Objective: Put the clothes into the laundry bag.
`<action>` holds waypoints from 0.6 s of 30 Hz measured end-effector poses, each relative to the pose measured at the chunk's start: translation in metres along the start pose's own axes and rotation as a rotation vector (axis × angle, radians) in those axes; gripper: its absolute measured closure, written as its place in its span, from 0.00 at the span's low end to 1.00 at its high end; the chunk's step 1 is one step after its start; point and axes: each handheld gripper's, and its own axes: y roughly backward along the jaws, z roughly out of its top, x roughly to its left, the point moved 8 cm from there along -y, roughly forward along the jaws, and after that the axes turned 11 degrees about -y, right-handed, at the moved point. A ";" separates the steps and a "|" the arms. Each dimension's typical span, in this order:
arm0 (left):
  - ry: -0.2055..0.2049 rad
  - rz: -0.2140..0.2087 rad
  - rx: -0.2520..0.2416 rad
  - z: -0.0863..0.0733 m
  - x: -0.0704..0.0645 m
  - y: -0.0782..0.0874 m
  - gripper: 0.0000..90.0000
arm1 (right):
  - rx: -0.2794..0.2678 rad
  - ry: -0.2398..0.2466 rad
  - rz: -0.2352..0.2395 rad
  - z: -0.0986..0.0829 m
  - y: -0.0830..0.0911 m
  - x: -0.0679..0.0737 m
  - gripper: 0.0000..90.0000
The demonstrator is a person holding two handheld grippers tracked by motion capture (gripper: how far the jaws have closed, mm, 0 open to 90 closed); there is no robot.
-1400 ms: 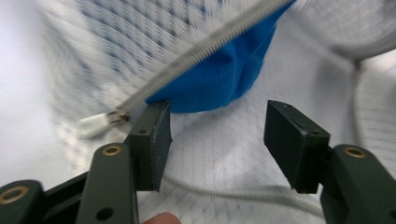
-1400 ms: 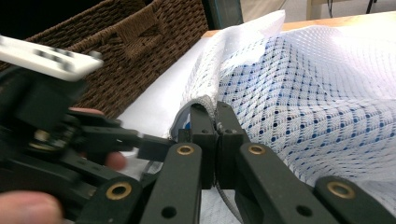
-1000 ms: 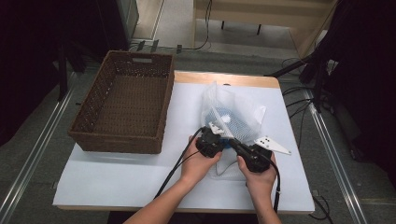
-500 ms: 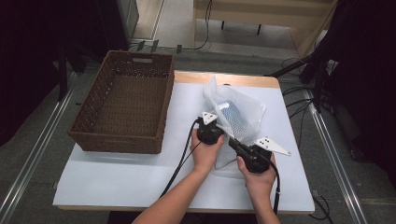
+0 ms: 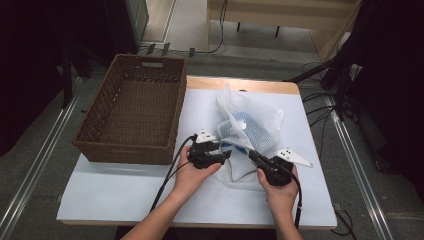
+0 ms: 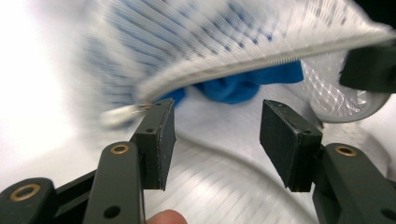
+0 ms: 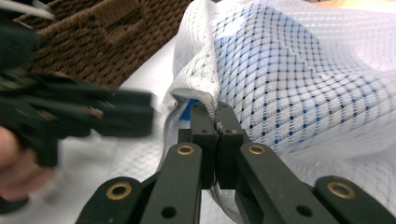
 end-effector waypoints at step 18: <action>-0.004 0.105 0.136 -0.041 0.009 0.001 0.69 | 0.008 -0.095 -0.212 -0.015 0.050 -0.069 0.49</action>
